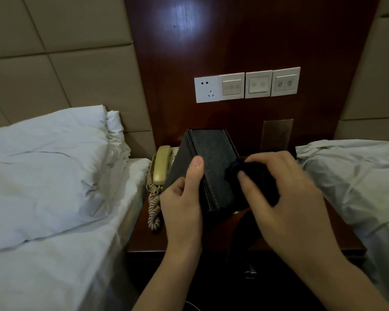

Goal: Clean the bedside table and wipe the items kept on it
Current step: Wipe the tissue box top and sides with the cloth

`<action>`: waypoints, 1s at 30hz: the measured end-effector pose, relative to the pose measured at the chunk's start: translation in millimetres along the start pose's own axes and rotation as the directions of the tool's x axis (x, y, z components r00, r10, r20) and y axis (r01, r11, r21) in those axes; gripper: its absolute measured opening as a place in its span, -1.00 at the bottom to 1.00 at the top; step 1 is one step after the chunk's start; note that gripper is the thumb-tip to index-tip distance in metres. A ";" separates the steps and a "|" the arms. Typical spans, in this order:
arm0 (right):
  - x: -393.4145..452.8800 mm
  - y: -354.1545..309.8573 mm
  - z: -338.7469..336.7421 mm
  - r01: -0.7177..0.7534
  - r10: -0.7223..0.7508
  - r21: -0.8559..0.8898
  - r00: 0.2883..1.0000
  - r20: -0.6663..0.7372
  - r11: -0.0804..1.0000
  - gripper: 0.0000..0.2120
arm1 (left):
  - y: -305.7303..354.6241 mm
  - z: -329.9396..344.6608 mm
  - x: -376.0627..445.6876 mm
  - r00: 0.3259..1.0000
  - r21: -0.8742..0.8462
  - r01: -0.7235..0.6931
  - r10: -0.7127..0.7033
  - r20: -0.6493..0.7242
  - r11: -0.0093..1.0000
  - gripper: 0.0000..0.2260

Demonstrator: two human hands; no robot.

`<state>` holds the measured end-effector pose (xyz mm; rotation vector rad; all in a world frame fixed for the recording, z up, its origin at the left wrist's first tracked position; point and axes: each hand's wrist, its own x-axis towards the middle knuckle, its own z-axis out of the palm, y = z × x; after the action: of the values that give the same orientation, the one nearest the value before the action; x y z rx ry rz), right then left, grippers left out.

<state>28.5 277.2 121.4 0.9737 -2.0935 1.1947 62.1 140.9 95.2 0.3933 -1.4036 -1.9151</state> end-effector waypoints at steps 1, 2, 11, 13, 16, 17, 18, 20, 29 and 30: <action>-1.6 -3.3 1.8 0.011 -0.011 -0.006 1.000 0.010 1.000 -0.82 | 0.5 0.0 -0.2 1.000 0.007 0.000 0.000 -0.013 1.000 -0.34; -3.8 -10.3 3.8 0.042 -0.041 -0.017 0.998 0.051 0.999 -0.80 | 0.7 -0.7 0.8 1.000 0.004 -0.004 0.004 -0.016 1.000 -0.36; 0.6 -7.0 2.3 0.043 -0.042 -0.031 0.999 0.034 0.999 -0.79 | 4.7 -1.9 -2.8 1.000 -0.054 -0.017 0.017 -0.005 0.998 -0.55; -6.0 -17.0 5.8 0.095 -0.094 0.001 0.991 0.095 0.995 -0.82 | 4.0 -4.5 0.3 1.000 -0.034 -0.026 0.026 -0.010 0.999 -0.50; -11.4 -22.1 10.7 0.128 -0.129 0.019 0.982 0.138 0.992 -0.79 | 1.1 -12.8 4.8 0.998 0.054 -0.047 0.045 0.047 0.997 -0.32; -9.4 -18.0 11.0 0.102 -0.104 0.025 0.989 0.104 0.995 -0.80 | -1.5 -16.5 5.1 0.994 0.102 -0.064 0.055 0.094 0.993 -0.30; -6.5 -12.8 10.3 0.066 -0.068 0.047 0.996 0.063 0.997 -0.82 | -4.9 -20.3 4.4 0.986 0.143 -0.090 0.067 0.156 0.986 -0.37; 0.5 -3.5 7.1 -0.010 0.005 0.126 0.999 0.037 0.992 -0.84 | -10.9 -26.2 0.4 0.960 0.257 -0.126 0.052 0.276 0.958 -0.47; 3.9 0.0 0.0 -0.129 0.226 0.483 0.963 -0.147 0.866 -0.90 | 7.5 -31.5 -1.0 0.987 0.223 -0.058 0.023 0.157 0.973 -0.34; 2.9 -1.9 0.6 -0.111 0.196 0.475 0.971 -0.133 0.873 -0.91 | 11.2 -31.3 -3.2 0.987 0.193 -0.001 -0.031 0.160 0.981 -0.25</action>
<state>28.2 275.0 124.2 0.8652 -1.8031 1.8549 87.8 119.5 93.7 0.3459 -1.7052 -1.8636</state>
